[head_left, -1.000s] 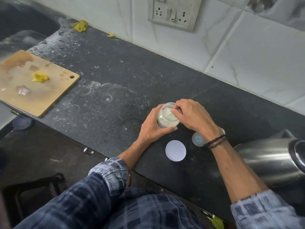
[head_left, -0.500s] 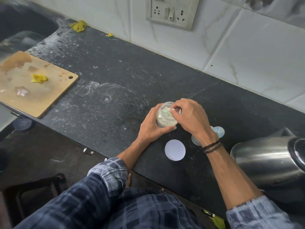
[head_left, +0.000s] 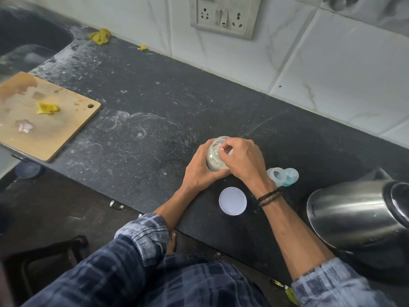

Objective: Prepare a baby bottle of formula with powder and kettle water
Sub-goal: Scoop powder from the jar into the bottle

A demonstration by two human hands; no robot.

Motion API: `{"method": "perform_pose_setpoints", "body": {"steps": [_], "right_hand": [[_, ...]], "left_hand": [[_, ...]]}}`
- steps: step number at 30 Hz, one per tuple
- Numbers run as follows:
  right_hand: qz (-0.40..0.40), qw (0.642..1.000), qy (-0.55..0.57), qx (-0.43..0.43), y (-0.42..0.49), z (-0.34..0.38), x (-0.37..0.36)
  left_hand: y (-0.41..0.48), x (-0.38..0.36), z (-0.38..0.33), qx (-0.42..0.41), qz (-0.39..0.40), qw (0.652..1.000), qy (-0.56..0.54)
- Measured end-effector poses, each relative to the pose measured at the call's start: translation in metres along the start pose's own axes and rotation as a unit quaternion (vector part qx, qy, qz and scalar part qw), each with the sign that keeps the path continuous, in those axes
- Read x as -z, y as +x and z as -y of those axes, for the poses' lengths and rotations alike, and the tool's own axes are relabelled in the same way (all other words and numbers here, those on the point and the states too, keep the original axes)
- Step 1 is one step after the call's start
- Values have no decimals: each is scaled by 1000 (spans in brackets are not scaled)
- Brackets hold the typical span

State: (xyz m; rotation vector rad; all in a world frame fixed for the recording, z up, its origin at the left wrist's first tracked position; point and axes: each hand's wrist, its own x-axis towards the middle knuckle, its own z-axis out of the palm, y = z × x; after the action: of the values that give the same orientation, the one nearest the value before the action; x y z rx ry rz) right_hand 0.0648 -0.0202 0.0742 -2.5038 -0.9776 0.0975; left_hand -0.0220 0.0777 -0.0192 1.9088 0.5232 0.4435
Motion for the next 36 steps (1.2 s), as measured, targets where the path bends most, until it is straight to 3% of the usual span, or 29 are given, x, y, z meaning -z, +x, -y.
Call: {"method": "perform_pose_setpoints", "body": {"steps": [9,20,27,36], "right_hand": [[47,991,100,-71,8,3,0],[80,950,248,-172,14,-6,8],[43,926,319,-196,12,-13,15],[-16,860,430,-275,-11,-26,19]], "left_hand": [[1,0,1,0,5,1000,-4],[2,0,4,0,3,1000,9],[2,0,4,-3,3,1000,6],[2,-1,5,-3,3,1000,11]]}}
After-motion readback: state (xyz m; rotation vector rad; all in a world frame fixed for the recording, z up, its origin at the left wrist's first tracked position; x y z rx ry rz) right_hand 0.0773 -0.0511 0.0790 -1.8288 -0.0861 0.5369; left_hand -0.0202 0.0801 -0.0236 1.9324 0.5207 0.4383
